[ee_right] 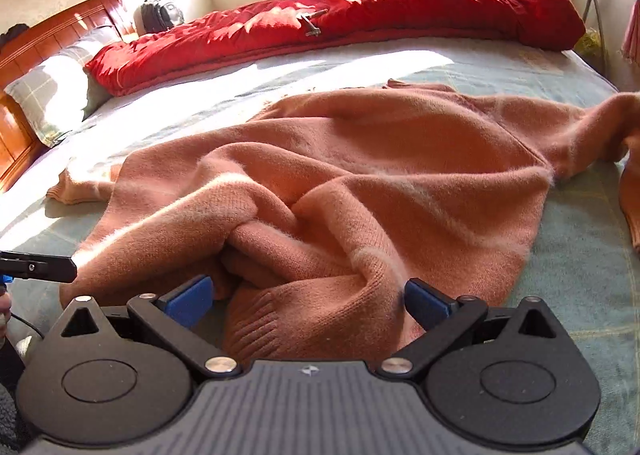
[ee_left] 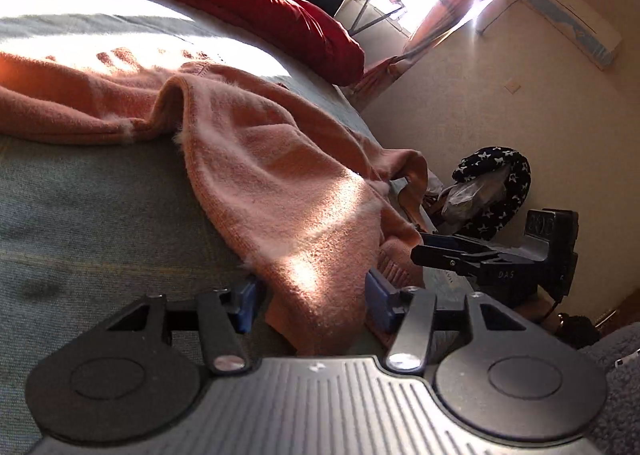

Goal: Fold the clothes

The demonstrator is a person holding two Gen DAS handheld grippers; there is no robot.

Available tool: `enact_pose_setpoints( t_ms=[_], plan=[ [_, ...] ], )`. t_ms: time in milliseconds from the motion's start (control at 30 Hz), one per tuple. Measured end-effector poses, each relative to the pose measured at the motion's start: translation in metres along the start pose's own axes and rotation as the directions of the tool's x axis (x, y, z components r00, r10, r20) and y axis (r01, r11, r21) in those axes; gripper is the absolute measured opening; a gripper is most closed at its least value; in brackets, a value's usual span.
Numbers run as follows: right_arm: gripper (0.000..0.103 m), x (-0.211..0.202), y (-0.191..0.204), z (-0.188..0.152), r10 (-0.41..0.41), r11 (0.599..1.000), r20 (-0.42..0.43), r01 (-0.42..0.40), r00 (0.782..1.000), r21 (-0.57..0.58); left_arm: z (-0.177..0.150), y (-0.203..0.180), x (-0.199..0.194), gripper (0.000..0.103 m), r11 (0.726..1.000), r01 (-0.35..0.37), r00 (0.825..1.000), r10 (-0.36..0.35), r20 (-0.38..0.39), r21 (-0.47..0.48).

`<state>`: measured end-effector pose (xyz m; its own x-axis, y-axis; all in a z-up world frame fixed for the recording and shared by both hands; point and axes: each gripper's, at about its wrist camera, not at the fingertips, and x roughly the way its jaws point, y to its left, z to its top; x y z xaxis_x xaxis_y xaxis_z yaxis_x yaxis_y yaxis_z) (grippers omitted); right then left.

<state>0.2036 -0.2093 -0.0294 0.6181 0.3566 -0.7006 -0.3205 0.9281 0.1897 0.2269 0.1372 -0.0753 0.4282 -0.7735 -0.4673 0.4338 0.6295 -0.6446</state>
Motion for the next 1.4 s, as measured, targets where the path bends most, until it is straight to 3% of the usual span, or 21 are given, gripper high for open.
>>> enact_pose_setpoints(
  t_ms=[167,233,267,300,500,667,800,900,1000,1067,1167,1200,1400],
  plan=[
    [0.103,-0.001,0.013,0.003,-0.017,0.991,-0.028,0.013,0.999,-0.136,-0.004,-0.014,0.022,0.055,0.994,-0.02,0.999,0.023,-0.028,0.109],
    [0.103,0.0,0.016,0.001,-0.02,0.988,-0.042,0.014,0.999,-0.155,-0.002,-0.02,0.022,0.04,0.99,-0.015,1.0,0.016,-0.01,0.139],
    [0.103,0.0,0.018,-0.001,-0.022,0.985,-0.044,0.014,0.999,-0.17,0.001,-0.022,0.021,0.022,0.989,-0.007,1.0,0.008,-0.003,0.145],
    [0.103,-0.001,0.02,-0.003,-0.028,0.981,-0.049,0.018,0.998,-0.196,0.005,-0.025,0.017,0.019,0.989,-0.002,1.0,0.001,0.005,0.145],
    [0.101,-0.007,0.043,-0.011,-0.083,0.902,-0.043,0.056,0.996,-0.429,0.038,-0.033,-0.012,0.014,0.989,-0.026,0.993,0.008,0.121,0.143],
    [0.101,-0.012,0.062,-0.01,-0.071,0.814,-0.026,0.043,0.997,-0.579,0.07,-0.024,-0.024,0.007,0.996,0.027,0.98,-0.042,0.195,0.081],
    [0.101,-0.005,0.075,-0.007,-0.006,0.767,-0.076,-0.044,0.997,-0.641,0.089,-0.018,-0.004,0.006,0.992,-0.061,0.983,0.041,0.178,0.108],
    [0.097,0.012,0.082,-0.013,0.011,0.736,-0.176,-0.127,0.984,-0.665,0.098,-0.003,0.009,0.006,0.991,-0.125,0.983,0.116,0.144,0.055],
    [0.095,0.024,0.076,-0.022,-0.008,0.729,-0.267,-0.177,0.964,-0.662,0.101,0.012,0.012,0.006,0.983,-0.182,0.977,0.179,0.119,0.014],
    [0.095,0.026,0.064,-0.026,-0.055,0.735,-0.301,-0.166,0.952,-0.657,0.099,0.02,0.013,0.007,0.979,-0.204,0.974,0.203,0.099,-0.003],
    [0.093,0.022,0.034,-0.025,-0.106,0.789,-0.325,-0.119,0.94,-0.602,0.095,0.029,0.017,0.007,0.976,-0.218,0.973,0.219,0.067,-0.02],
    [0.091,0.017,0.029,-0.023,-0.093,0.808,-0.323,-0.118,0.942,-0.578,0.095,0.031,0.018,0.007,0.974,-0.226,0.973,0.226,0.055,-0.016],
    [0.09,-0.01,0.055,-0.022,-0.063,0.778,-0.277,-0.126,0.959,-0.615,0.095,0.024,0.023,0.008,0.963,-0.262,0.965,0.261,0.014,0.062]
  ],
)
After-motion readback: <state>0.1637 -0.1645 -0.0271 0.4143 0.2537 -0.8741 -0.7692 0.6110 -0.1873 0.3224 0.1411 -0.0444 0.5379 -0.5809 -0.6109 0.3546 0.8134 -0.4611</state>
